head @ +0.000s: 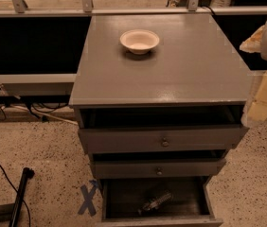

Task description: Pick water bottle from bottom drawer and place on counter

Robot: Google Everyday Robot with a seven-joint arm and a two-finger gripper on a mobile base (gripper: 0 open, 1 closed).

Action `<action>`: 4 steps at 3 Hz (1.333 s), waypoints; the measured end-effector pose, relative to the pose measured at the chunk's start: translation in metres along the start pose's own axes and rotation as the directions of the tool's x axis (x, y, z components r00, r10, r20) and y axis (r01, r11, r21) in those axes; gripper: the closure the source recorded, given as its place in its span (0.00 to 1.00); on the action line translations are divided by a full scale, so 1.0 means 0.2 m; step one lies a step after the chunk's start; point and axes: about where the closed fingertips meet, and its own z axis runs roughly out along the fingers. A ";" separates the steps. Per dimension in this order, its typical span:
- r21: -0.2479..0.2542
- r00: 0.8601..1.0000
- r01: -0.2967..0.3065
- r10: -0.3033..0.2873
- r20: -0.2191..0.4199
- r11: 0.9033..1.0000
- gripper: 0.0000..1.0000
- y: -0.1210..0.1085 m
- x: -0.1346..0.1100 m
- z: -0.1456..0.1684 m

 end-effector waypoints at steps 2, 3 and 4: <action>-0.007 1.000 -0.001 0.001 -0.022 1.000 0.00 0.02 0.01 0.03; -0.050 0.998 0.036 -0.034 0.043 0.998 0.00 0.15 0.01 0.19; -0.089 0.978 0.049 -0.029 0.205 0.995 0.00 0.39 -0.01 0.44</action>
Offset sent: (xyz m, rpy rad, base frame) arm -0.0052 -0.0037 -0.0211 -0.0427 0.0545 -0.0097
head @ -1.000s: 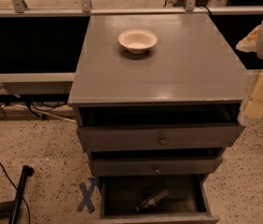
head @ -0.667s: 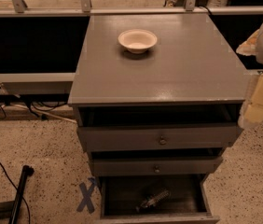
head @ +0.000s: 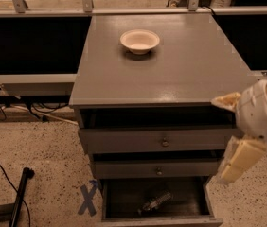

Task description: Pick water bottle from bottom drawer and place on counter

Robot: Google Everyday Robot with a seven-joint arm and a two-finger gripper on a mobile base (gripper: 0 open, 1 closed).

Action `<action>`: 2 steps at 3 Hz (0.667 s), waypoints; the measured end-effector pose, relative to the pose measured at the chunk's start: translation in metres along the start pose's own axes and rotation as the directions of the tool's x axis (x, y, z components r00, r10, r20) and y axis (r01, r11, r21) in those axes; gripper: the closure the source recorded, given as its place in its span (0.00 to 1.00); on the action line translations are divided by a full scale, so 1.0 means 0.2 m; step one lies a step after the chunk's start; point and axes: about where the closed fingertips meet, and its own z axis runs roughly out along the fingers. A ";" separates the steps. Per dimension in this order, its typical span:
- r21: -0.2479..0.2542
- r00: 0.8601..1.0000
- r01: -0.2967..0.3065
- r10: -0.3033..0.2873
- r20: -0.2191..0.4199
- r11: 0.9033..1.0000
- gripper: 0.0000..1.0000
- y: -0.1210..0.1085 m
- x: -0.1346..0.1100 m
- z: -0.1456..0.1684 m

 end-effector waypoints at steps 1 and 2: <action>0.060 0.987 -0.041 0.031 0.157 0.997 0.00 0.06 0.09 0.11; 0.114 0.977 -0.036 0.010 0.214 0.993 0.00 0.06 0.06 0.07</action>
Offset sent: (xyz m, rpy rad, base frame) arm -0.0060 0.0010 -0.0354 0.0291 -0.0357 -0.0209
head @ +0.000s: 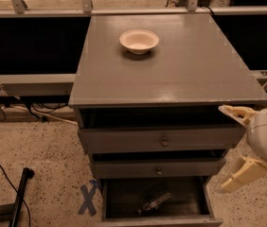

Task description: Pick water bottle from bottom drawer and place on counter

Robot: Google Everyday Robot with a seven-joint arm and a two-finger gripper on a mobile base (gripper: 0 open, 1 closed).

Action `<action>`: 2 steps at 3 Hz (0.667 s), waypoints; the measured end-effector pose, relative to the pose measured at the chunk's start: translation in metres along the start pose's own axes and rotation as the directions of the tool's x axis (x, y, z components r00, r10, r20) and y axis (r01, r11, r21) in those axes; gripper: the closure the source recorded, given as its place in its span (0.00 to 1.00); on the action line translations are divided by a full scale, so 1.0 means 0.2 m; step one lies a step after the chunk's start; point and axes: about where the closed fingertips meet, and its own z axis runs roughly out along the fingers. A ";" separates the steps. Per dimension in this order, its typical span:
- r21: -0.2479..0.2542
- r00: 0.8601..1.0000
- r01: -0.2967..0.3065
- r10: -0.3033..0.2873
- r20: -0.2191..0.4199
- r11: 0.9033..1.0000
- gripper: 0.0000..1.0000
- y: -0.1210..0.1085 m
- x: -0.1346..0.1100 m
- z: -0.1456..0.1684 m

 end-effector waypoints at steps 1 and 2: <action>-0.049 0.999 0.003 -0.005 -0.054 0.999 0.00 0.04 0.13 0.22; -0.076 0.999 -0.036 0.034 -0.029 0.996 0.00 0.15 0.41 0.58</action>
Offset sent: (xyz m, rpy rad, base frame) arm 0.0104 -0.0113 -0.2854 0.0710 0.0412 0.0832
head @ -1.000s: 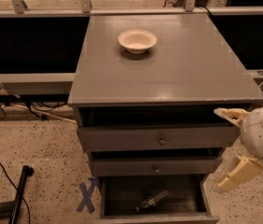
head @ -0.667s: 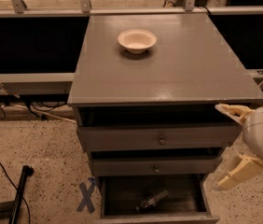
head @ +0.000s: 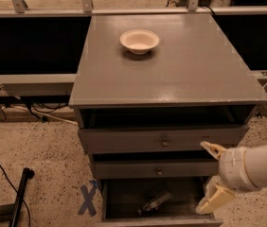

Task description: Pick water bottle from bottom drawer and place on counter

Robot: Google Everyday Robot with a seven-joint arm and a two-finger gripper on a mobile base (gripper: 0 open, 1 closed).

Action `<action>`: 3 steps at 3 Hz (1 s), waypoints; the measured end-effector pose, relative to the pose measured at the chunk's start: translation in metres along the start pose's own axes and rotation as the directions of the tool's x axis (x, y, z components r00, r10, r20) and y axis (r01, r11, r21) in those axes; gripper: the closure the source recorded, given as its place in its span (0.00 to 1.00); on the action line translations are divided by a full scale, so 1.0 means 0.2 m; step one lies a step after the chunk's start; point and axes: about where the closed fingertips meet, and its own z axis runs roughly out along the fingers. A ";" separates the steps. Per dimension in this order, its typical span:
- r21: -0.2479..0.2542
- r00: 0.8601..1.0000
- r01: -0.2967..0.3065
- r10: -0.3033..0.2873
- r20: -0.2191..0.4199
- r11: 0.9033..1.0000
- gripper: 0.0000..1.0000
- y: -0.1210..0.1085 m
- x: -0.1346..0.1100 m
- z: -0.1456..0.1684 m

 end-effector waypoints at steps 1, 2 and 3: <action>0.018 0.998 0.025 -0.026 0.052 1.000 0.00 0.08 0.21 0.28; 0.029 0.997 0.033 -0.035 0.066 0.999 0.00 0.07 0.26 0.35; -0.046 0.994 0.111 -0.111 0.019 0.993 0.00 0.10 0.29 0.43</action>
Offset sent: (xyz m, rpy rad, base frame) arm -0.0031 -0.0017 -0.0633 0.0357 -0.0366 0.0179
